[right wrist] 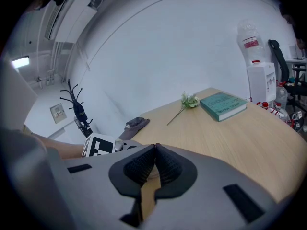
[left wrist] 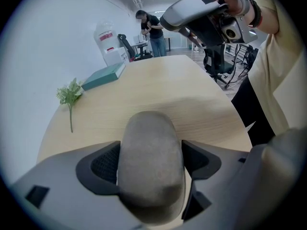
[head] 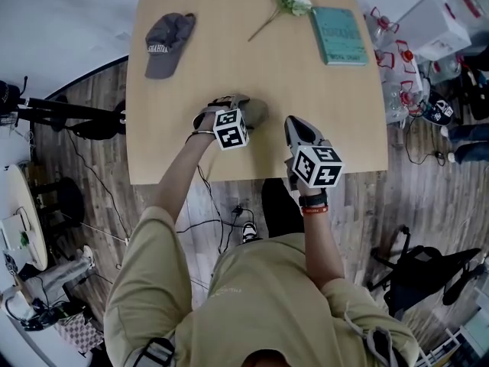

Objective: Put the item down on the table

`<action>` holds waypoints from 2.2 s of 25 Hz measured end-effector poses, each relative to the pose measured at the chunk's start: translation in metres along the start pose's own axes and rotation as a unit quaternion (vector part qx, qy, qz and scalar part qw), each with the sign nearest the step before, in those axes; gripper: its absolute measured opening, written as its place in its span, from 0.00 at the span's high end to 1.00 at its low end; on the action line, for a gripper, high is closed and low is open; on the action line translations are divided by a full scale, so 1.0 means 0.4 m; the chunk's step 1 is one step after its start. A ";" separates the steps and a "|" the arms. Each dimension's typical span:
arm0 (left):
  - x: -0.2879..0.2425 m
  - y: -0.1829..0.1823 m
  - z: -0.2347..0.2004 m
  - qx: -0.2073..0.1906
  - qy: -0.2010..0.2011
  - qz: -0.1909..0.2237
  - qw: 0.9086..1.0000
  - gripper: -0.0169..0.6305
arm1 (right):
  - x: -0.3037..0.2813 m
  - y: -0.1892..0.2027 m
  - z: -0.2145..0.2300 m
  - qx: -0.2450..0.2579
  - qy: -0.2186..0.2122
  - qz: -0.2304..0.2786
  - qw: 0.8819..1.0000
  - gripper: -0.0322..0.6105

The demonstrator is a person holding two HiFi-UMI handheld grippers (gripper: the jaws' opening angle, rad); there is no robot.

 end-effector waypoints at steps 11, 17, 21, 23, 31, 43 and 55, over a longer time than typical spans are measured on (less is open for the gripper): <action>0.075 -0.012 0.018 0.020 -0.036 0.009 0.999 0.38 | 0.068 0.003 -0.033 0.003 0.001 0.018 1.000 0.91; 0.145 -0.035 0.067 0.032 -0.064 0.028 0.997 0.38 | 0.146 -0.003 -0.055 0.007 0.001 0.040 0.999 0.91; 0.208 -0.041 0.103 0.041 -0.100 0.037 0.993 0.38 | 0.208 0.009 -0.088 0.013 0.001 0.051 0.999 0.91; 0.243 -0.052 0.128 0.048 -0.115 0.047 0.991 0.38 | 0.242 0.015 -0.105 0.016 0.000 0.056 0.998 0.91; 0.395 -0.067 0.291 0.094 -0.168 0.111 0.975 0.38 | 0.393 0.056 -0.187 0.027 -0.005 0.083 0.996 0.91; 0.661 -0.024 0.623 0.238 -0.262 0.318 0.879 0.39 | 0.618 0.123 -0.348 0.072 -0.011 0.115 0.991 0.91; 0.765 0.033 0.841 0.312 -0.324 0.388 0.804 0.41 | 0.706 0.187 -0.450 0.099 -0.019 0.133 0.986 0.91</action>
Point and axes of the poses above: the fingertips, and each gripper's own axes: x backward along the fingers, z to its right, y out of its underside, the point moved 10 cm from there along x, backward along the fingers, and after that the axes turned 7 degrees about y, right-handed, at the moved point
